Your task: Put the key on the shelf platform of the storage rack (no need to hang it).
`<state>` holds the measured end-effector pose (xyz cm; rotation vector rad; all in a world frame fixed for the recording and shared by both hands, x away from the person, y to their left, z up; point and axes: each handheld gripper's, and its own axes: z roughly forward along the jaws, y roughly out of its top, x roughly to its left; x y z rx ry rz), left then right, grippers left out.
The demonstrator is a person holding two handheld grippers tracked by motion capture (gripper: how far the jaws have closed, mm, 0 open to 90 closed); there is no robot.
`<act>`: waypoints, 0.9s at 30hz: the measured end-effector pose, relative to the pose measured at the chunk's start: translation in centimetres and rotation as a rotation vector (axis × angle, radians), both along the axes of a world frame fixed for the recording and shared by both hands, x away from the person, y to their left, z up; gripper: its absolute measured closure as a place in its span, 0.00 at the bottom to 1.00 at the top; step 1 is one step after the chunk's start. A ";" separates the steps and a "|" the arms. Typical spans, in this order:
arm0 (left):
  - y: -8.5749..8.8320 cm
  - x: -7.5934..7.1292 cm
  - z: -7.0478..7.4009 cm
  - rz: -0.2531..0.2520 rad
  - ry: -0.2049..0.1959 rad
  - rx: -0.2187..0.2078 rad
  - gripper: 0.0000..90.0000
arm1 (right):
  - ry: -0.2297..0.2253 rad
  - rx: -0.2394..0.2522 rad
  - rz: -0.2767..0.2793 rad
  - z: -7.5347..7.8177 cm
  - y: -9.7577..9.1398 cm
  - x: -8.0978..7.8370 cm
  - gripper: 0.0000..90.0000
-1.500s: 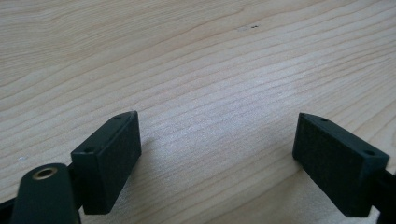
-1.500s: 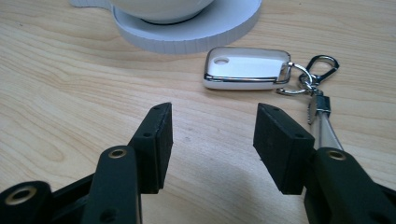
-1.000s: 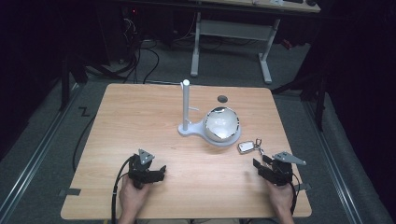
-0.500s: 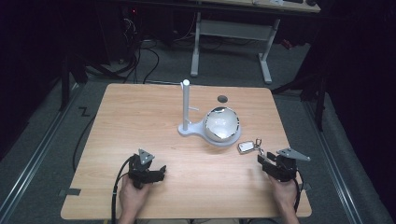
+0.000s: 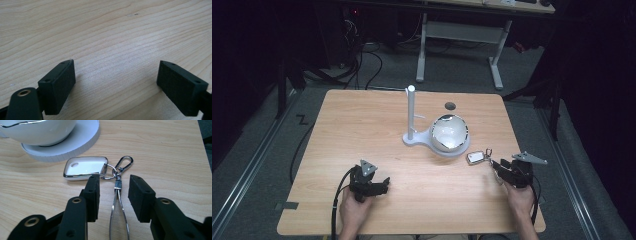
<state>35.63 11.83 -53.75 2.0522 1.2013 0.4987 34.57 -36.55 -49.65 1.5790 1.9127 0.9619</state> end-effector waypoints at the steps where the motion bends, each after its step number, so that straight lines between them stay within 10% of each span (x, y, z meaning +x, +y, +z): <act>1: 0.0 0.0 0.0 0.000 0.000 0.000 0.17 | 0.005 0.001 0.000 0.0 -0.1 0.1 0.70; 27: 0.0 0.0 0.0 0.000 0.000 0.000 0.17 | 0.117 -0.024 -0.012 -2.1 0.1 3.2 0.79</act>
